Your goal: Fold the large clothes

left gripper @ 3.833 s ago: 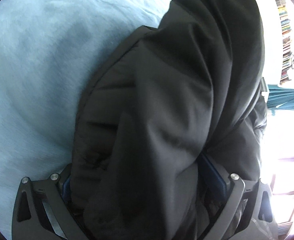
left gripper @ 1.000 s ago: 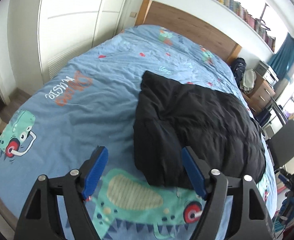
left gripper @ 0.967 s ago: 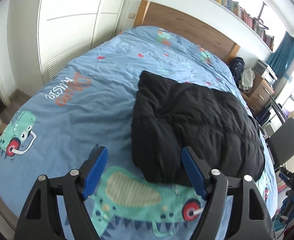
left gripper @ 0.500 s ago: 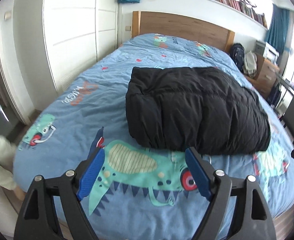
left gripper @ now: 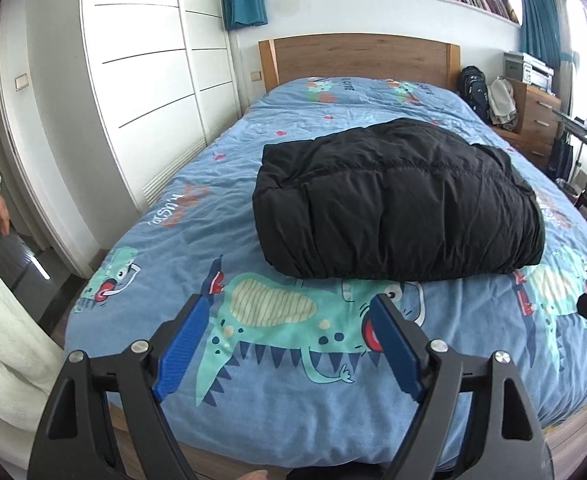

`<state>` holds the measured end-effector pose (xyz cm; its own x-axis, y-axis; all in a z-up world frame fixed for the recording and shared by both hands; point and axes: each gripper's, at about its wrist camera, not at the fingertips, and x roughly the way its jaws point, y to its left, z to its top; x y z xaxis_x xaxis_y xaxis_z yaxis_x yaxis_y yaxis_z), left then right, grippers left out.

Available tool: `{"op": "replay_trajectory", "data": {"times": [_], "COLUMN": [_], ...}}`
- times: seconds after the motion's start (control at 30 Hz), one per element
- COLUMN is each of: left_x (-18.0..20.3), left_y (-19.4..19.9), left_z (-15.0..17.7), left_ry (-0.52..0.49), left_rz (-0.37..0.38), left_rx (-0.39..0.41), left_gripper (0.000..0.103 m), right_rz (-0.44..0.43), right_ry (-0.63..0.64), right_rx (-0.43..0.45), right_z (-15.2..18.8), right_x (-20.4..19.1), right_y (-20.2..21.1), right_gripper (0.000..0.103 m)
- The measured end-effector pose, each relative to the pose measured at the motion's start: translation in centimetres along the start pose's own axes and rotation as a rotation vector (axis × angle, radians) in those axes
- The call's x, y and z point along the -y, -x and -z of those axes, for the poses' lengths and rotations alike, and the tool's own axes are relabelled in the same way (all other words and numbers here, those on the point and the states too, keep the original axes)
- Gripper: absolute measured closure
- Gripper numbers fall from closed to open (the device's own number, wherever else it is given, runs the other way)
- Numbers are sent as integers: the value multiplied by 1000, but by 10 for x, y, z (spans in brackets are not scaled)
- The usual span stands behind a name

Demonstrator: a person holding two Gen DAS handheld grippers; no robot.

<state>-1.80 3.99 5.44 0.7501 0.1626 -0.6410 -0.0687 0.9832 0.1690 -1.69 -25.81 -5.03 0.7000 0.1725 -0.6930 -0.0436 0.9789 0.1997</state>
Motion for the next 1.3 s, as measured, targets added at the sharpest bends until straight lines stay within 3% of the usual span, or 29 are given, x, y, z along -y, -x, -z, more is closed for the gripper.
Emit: {"op": "replay_trajectory", "data": {"times": [0.47,1.3], "left_x": [14,21], "left_y": [-12,-31], "left_z": [17,31], "left_ry": [27,14], "left_rz": [55,84], "left_rx": [-54,-98], "left_gripper": [21,21], "right_rz": [3,47], "right_ry": [-23,-40], "right_rx": [-13,-48], "right_z": [14,27], "right_x": [11,15], "right_y": [-4,-20], "right_gripper": [1,1]}}
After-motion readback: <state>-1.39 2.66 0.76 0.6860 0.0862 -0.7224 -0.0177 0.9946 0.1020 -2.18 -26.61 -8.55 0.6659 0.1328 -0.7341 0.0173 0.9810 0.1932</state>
